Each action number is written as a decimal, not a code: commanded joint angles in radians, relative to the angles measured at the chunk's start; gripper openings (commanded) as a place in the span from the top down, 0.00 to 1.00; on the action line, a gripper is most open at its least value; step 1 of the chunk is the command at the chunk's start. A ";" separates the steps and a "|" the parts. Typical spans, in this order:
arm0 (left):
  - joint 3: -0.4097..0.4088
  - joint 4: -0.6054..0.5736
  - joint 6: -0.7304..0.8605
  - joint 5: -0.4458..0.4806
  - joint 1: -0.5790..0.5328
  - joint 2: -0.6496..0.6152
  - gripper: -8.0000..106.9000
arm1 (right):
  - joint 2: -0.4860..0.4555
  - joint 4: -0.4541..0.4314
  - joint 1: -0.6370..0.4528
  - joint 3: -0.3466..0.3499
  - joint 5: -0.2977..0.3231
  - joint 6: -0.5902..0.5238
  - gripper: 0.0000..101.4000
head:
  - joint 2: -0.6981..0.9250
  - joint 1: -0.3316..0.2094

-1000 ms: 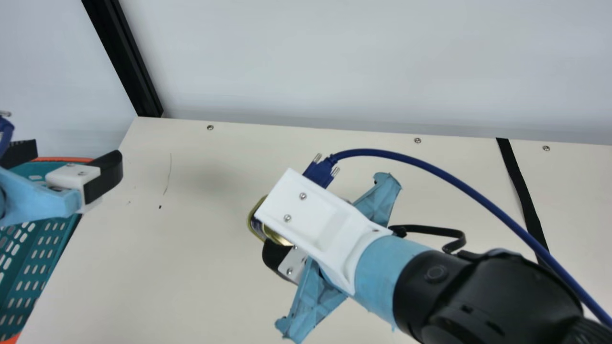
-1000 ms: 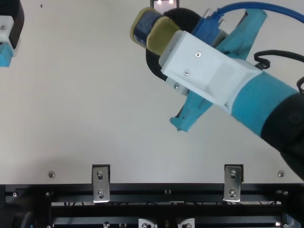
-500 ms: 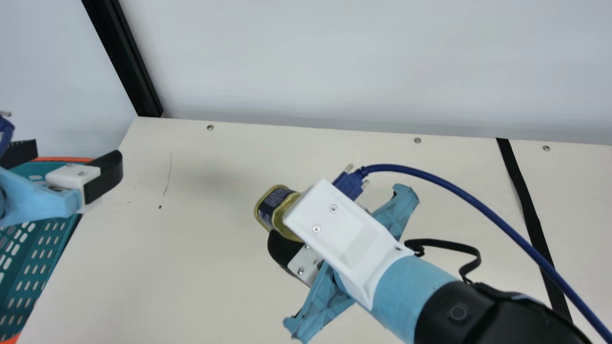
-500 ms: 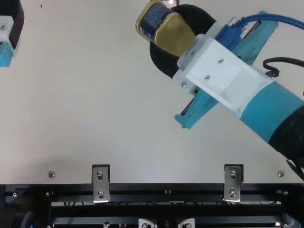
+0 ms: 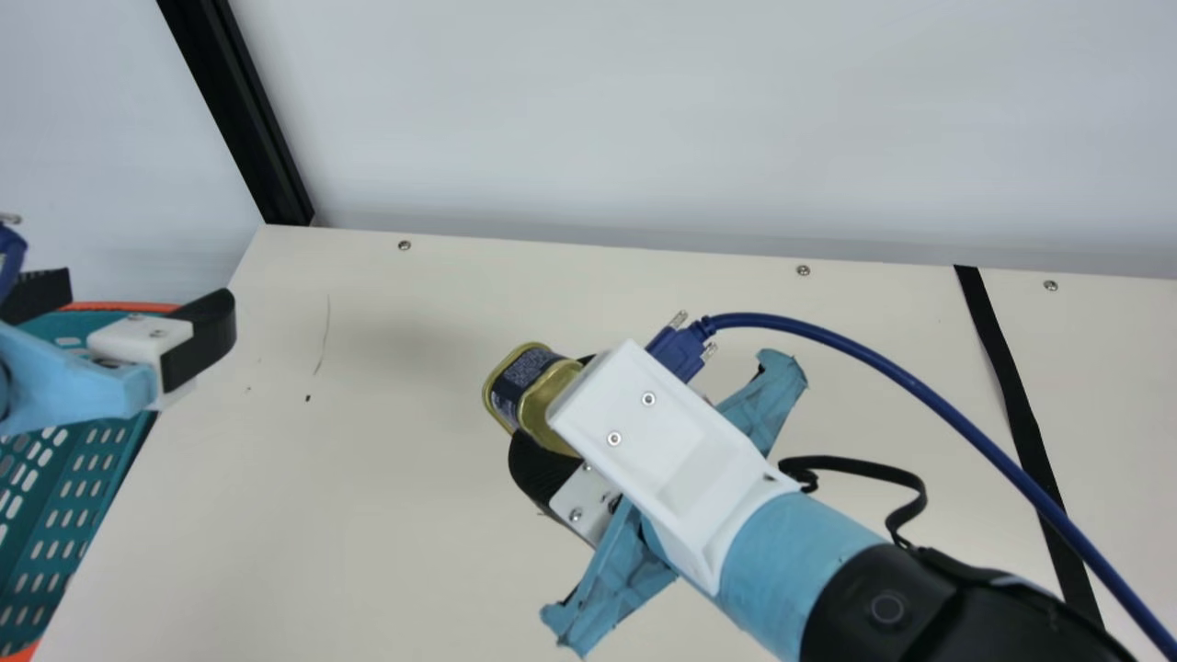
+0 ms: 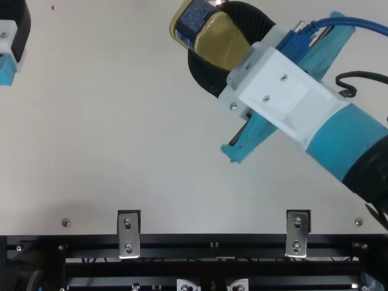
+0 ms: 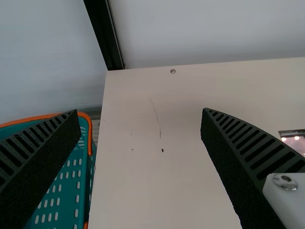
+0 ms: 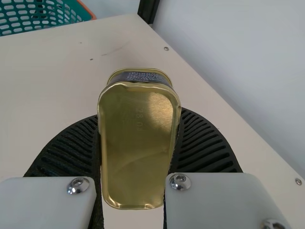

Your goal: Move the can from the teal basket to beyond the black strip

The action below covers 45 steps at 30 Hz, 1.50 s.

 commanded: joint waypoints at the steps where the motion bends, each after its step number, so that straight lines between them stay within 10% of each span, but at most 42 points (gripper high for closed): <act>1: 0.000 0.000 0.000 0.000 0.000 0.000 0.15 | 0.009 -0.008 -0.009 0.006 -0.030 0.007 1.00 | -0.004 -0.017; 11: 0.000 0.000 0.000 0.000 0.000 0.000 0.15 | 0.062 -0.047 -0.121 0.119 -0.294 0.035 1.00 | -0.004 -0.017; 29: 0.000 0.000 0.000 0.000 0.000 0.000 0.15 | 0.280 0.522 0.088 0.235 -0.887 -0.364 1.00 | -0.004 -0.017; 45: 0.000 0.000 0.000 0.000 0.000 0.000 0.15 | 0.370 0.680 0.093 0.180 -0.941 -0.532 1.00 | -0.004 -0.017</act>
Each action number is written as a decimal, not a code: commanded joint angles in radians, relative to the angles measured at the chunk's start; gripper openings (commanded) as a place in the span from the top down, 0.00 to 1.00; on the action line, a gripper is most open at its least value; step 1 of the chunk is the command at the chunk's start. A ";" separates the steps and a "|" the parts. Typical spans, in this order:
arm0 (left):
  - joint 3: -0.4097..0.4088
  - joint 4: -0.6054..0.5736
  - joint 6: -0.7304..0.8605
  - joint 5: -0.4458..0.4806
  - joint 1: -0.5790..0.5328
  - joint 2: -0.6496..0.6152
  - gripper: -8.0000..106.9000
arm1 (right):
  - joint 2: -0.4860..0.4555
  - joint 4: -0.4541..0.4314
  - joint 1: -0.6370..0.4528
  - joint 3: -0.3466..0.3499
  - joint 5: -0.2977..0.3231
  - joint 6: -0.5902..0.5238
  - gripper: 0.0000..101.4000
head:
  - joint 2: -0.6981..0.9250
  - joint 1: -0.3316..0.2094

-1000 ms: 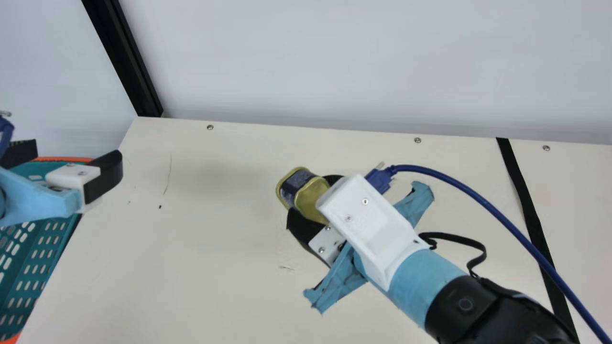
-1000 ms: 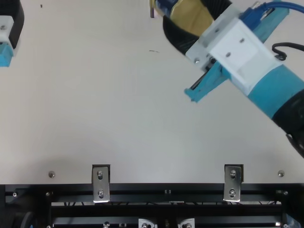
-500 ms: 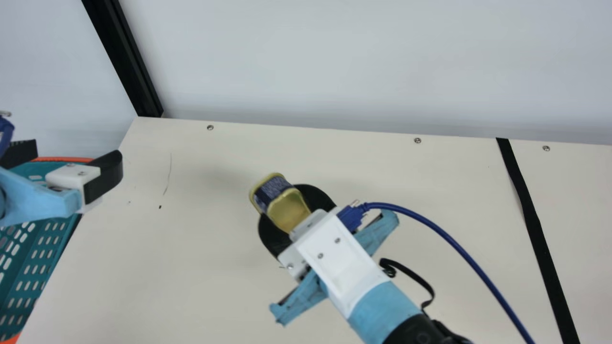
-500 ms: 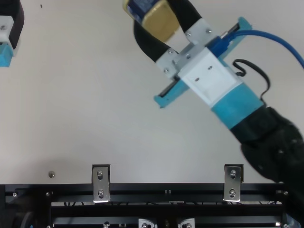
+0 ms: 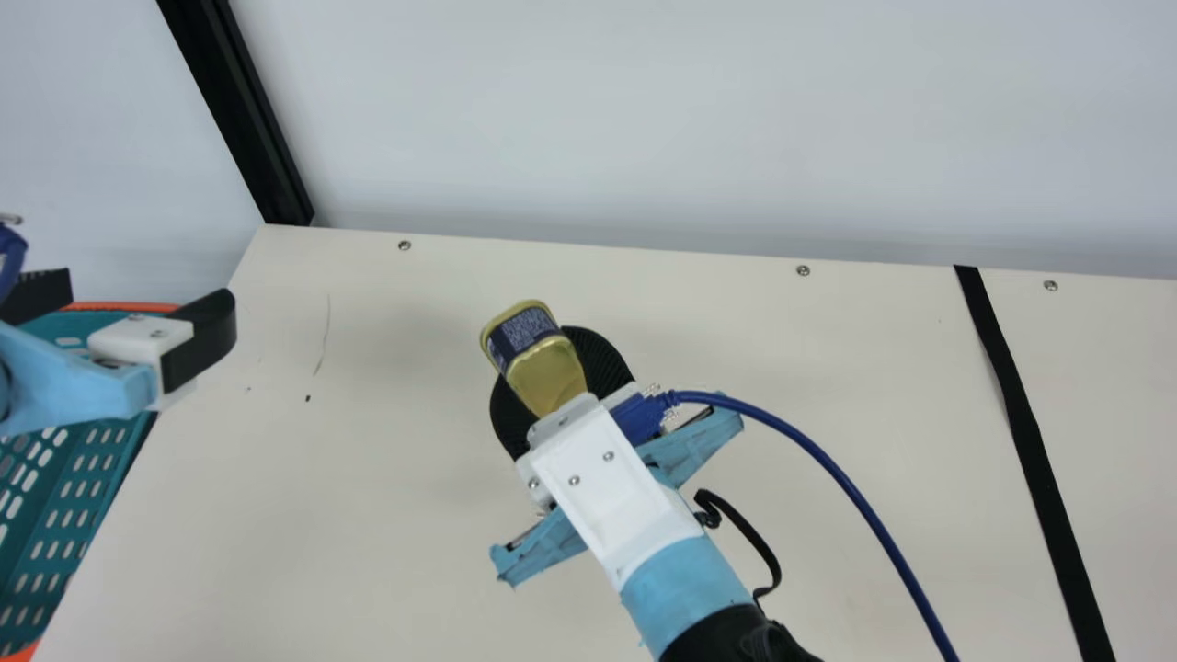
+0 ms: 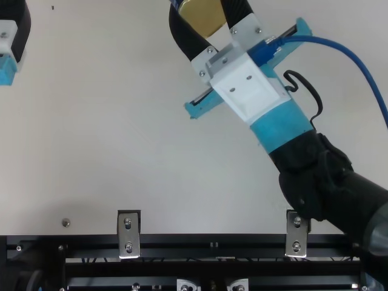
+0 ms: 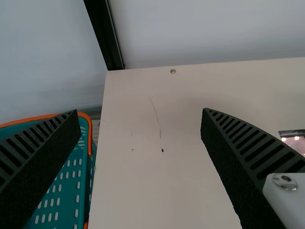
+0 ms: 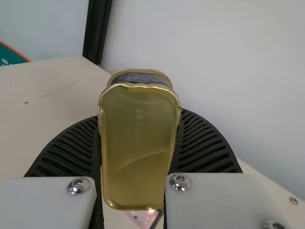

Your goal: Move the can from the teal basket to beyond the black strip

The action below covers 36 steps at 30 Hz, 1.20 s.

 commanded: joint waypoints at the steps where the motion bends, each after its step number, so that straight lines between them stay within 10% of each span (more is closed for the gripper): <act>1: 0.000 0.000 0.000 0.000 0.000 0.000 0.15 | 0.007 0.001 -0.009 -0.006 0.010 -0.008 1.00 | -0.004 -0.017; 18: 0.000 0.000 0.000 0.000 0.000 0.000 0.15 | 0.035 0.008 -0.082 -0.042 0.038 -0.060 1.00 | -0.004 -0.017; 36: 0.000 0.000 0.000 0.000 0.000 0.000 0.15 | -0.221 0.203 -0.108 0.061 0.035 -0.289 1.00 | -0.030 -0.014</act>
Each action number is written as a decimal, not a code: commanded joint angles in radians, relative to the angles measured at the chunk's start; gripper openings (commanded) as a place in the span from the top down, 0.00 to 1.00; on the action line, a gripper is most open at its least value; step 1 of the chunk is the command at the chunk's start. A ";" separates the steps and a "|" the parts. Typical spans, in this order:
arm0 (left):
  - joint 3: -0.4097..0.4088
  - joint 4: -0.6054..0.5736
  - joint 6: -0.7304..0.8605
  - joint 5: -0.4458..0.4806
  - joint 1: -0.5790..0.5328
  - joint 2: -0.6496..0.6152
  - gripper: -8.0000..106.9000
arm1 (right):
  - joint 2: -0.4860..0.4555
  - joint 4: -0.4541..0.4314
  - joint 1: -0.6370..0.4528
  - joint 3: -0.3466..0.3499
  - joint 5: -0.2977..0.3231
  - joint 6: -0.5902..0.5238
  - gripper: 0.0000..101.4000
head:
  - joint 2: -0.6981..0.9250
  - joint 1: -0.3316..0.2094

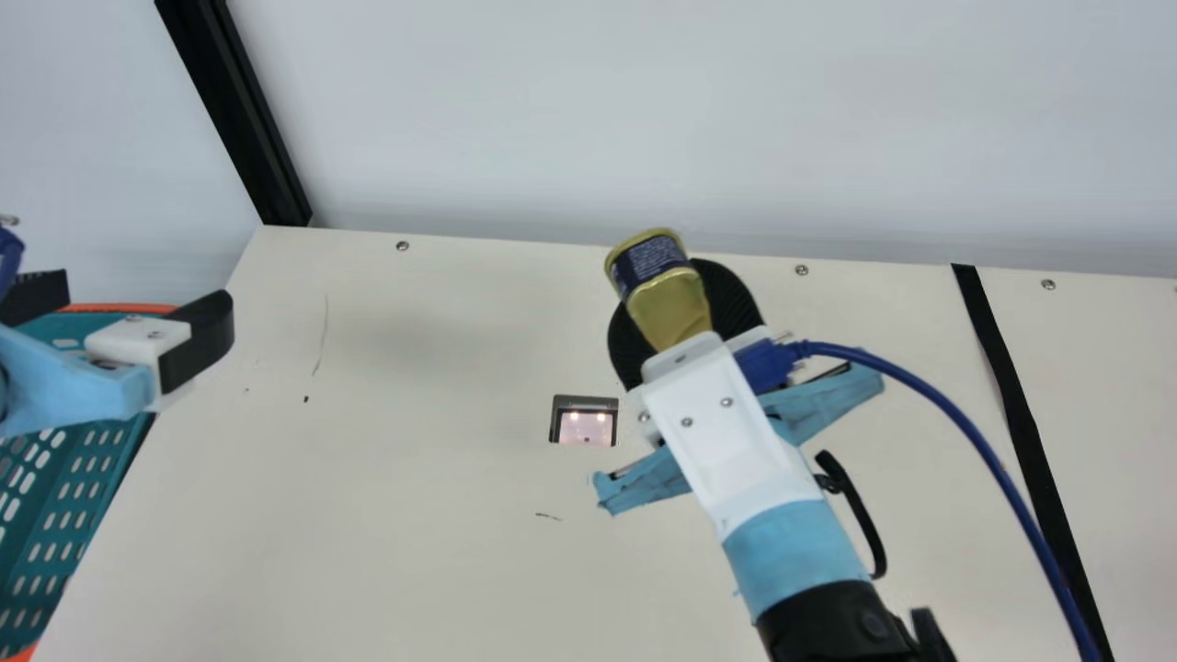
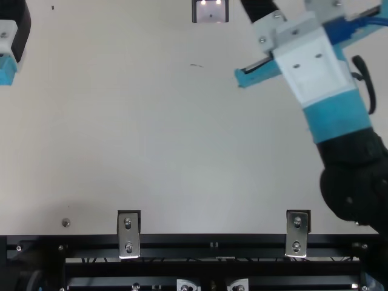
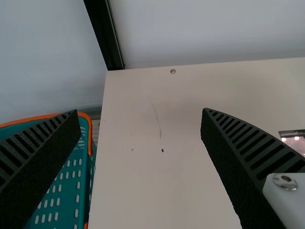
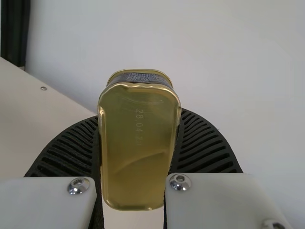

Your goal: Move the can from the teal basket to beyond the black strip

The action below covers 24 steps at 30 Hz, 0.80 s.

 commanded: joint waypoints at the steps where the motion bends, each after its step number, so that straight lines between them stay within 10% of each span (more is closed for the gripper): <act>1: 0.000 0.000 0.000 0.000 0.000 0.000 0.15 | -0.041 0.024 -0.007 0.008 0.036 -0.040 1.00 | -0.021 -0.014; 9: 0.000 0.000 0.000 0.000 0.000 0.000 0.15 | -0.165 0.063 -0.056 0.003 0.230 -0.162 1.00 | -0.059 -0.012; 24: 0.000 0.000 0.000 0.000 0.000 0.000 0.15 | -0.298 0.107 -0.346 -0.119 0.800 -0.400 1.00 | -0.122 0.041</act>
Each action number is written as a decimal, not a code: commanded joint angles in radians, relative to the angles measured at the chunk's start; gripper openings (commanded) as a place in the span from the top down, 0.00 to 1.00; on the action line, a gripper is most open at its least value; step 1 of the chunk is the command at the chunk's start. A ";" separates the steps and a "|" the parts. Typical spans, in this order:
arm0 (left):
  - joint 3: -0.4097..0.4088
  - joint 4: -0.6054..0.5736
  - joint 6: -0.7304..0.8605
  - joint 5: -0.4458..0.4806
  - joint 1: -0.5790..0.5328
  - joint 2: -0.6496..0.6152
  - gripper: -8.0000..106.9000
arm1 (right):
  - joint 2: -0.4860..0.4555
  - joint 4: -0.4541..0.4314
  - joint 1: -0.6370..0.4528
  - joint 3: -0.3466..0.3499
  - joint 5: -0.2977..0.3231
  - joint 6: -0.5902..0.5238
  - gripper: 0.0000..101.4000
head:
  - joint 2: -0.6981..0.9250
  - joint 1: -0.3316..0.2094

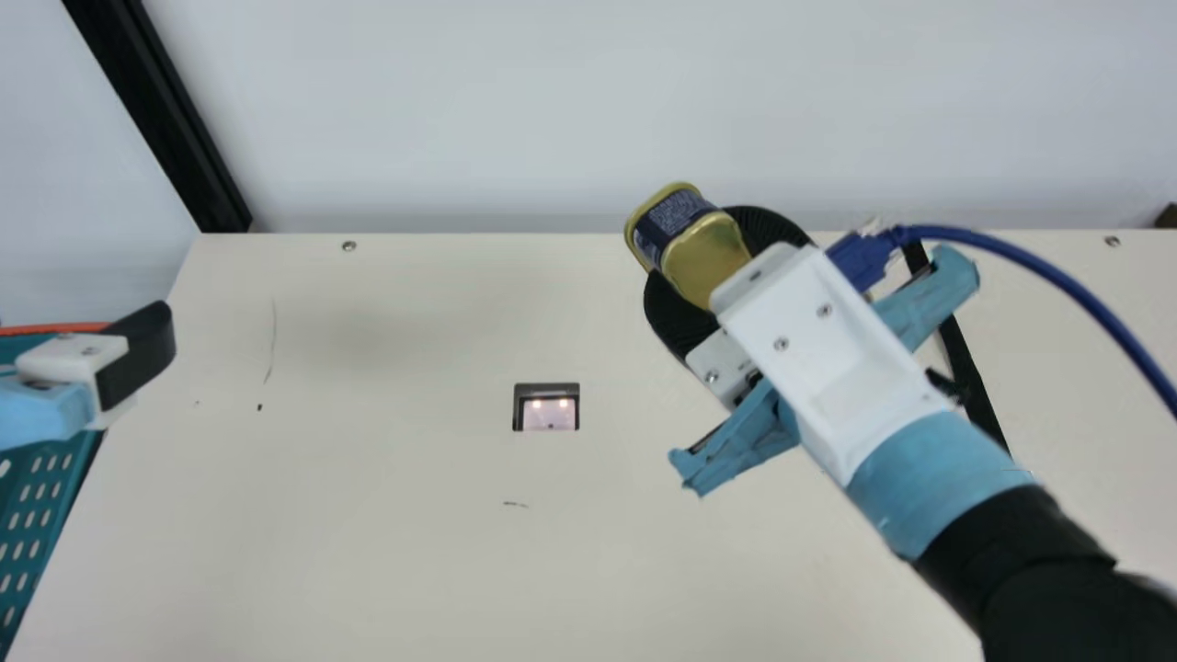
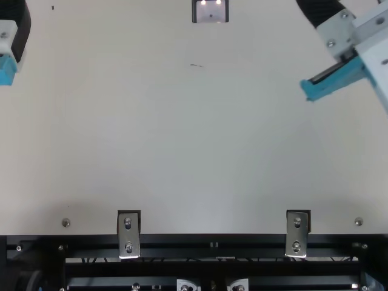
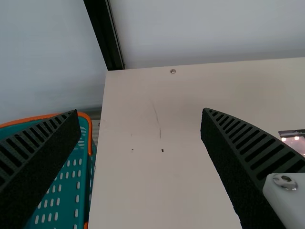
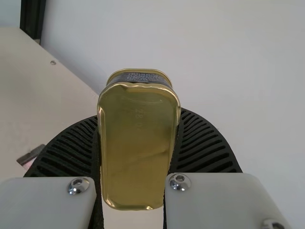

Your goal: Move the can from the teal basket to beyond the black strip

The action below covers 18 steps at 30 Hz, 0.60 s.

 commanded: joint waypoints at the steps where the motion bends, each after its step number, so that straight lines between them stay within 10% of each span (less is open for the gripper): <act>1: 0.000 0.000 0.000 0.000 0.000 0.000 0.15 | -0.006 -0.016 -0.091 -0.013 0.175 -0.015 1.00 | -0.028 0.003; 18: 0.000 0.000 0.000 0.000 0.000 0.000 0.15 | -0.160 -0.619 -0.343 -0.198 0.680 0.437 1.00 | -0.374 -0.053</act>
